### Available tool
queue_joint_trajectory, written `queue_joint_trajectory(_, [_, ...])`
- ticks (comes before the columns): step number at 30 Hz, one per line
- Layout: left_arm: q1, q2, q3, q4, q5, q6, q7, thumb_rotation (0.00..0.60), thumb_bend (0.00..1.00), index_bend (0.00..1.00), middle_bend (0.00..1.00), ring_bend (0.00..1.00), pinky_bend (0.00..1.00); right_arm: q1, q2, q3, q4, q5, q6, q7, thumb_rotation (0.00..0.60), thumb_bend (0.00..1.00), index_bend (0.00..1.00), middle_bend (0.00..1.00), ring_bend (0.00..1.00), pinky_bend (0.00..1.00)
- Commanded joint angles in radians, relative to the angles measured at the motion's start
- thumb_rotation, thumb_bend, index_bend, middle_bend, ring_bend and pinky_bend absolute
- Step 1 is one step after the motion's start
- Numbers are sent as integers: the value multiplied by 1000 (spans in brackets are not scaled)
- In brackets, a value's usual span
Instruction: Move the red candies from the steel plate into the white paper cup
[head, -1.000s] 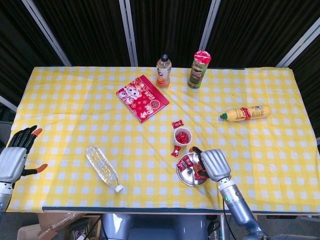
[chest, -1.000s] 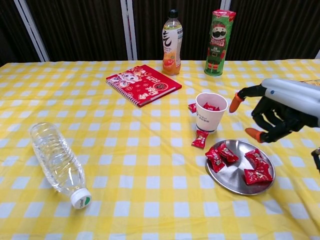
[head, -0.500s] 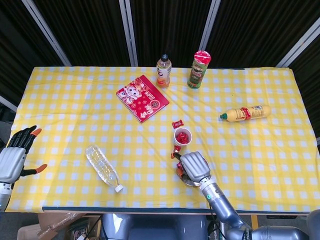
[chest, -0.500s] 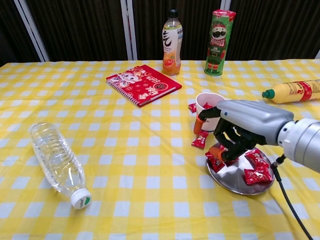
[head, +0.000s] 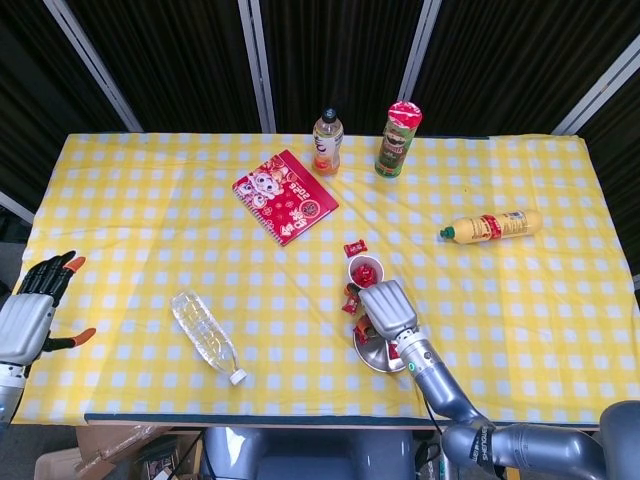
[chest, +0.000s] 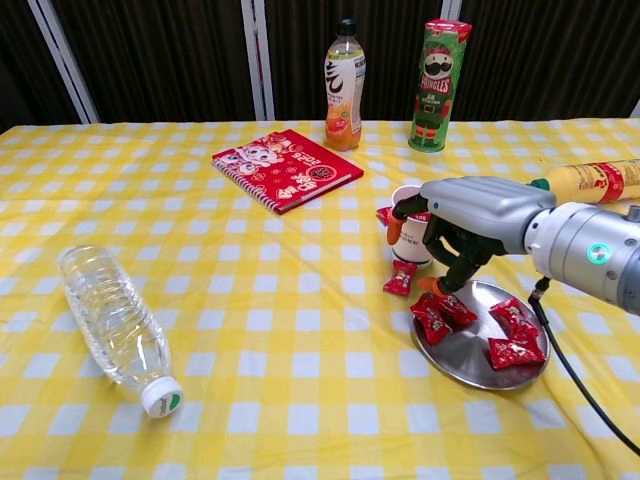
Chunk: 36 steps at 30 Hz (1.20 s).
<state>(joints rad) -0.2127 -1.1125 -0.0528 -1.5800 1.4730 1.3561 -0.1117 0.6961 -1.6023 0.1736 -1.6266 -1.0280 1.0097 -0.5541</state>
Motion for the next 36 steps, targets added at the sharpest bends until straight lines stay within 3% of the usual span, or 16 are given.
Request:
queue_joint_trajectory(1, [0, 0, 0, 0, -3, -2, 1, 600, 74, 0, 0, 0, 0, 11, -12, 5, 21, 2, 1, -6, 600, 350, 366, 805, 780, 880])
queue_joint_trajectory(9, [0, -1, 1, 3, -1, -1, 1, 600, 74, 0, 0, 0, 0, 27, -51, 1, 87, -18, -2, 15, 600, 348, 425, 805, 780, 880])
queue_joint_trajectory(21, [-2, -1, 2, 7, -2, -7, -7, 600, 74, 0, 0, 0, 0, 52, -112, 1, 195, -44, -27, 61, 600, 348, 430, 805, 780, 880])
queue_joint_trajectory(36, [-4, 0, 1, -3, -2, -10, 5, 600, 74, 0, 0, 0, 0, 31, -117, -30, 191, -90, -1, 89, 600, 348, 435, 805, 780, 880])
